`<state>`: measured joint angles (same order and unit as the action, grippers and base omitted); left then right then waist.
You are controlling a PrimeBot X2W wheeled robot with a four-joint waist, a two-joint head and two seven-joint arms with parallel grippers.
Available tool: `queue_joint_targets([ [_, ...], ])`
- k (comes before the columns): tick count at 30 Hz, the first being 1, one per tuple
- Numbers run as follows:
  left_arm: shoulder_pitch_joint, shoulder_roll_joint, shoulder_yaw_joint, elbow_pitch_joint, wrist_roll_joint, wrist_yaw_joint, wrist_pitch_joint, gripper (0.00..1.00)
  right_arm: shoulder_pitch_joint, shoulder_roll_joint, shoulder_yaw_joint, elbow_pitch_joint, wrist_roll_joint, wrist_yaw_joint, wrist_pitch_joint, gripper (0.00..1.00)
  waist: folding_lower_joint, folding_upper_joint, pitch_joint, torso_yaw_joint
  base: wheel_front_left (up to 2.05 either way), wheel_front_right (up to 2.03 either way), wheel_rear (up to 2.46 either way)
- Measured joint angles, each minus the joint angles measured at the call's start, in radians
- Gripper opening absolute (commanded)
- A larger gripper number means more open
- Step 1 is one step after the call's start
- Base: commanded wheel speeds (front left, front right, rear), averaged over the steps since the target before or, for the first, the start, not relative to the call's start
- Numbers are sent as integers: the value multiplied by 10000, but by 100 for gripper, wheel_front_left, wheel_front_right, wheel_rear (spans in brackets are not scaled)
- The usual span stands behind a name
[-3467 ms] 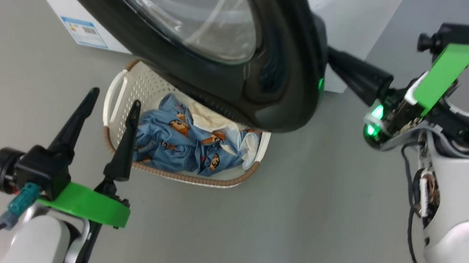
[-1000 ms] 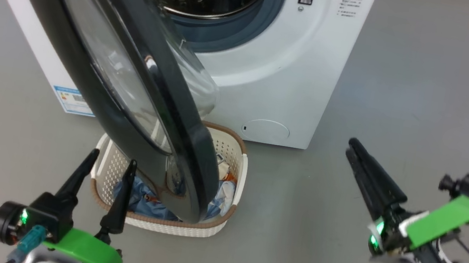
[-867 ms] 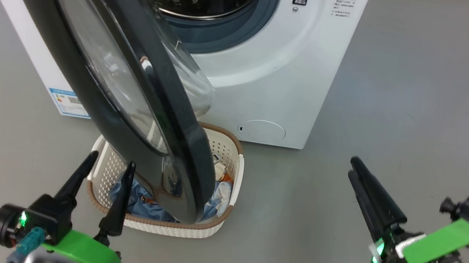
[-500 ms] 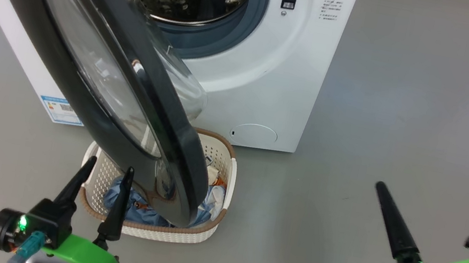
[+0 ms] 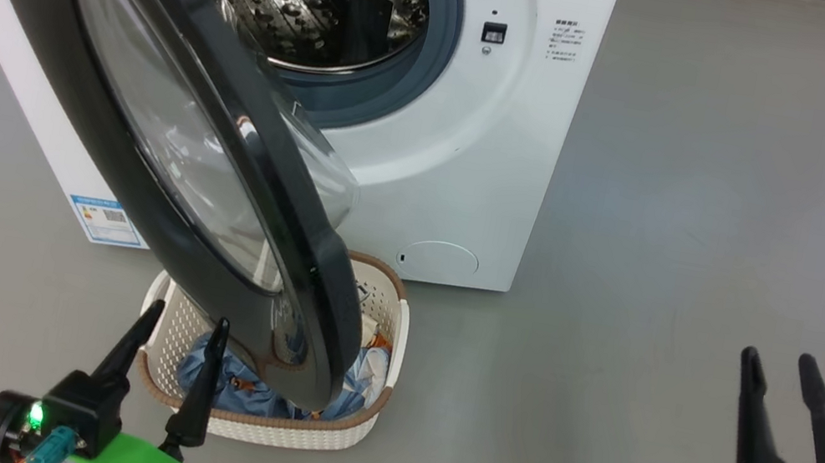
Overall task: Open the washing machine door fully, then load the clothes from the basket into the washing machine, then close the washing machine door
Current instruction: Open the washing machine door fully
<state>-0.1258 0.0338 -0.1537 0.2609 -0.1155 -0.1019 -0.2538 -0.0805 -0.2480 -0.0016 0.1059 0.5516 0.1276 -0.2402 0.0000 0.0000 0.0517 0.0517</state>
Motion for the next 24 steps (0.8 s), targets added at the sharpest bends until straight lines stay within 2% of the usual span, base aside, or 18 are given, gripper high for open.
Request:
queue_joint_targets([
  [5,108,4,-33,29,0,-4,0,100,405,706,-403,-92,-2380,2,-54,100,-1,0,-183,24,0,0,0],
  [10,265,8,-63,96,0,-4,0,100,744,1151,-474,-50,-3739,2,-81,100,0,0,-332,44,0,0,0],
  [16,374,10,-56,134,0,-4,0,100,855,1427,-525,67,-4215,2,-84,100,0,0,-368,44,0,0,0],
  [24,388,10,-17,167,0,-4,0,100,857,1534,-698,96,-4261,2,-94,100,-1,0,-380,-17,0,0,0],
])
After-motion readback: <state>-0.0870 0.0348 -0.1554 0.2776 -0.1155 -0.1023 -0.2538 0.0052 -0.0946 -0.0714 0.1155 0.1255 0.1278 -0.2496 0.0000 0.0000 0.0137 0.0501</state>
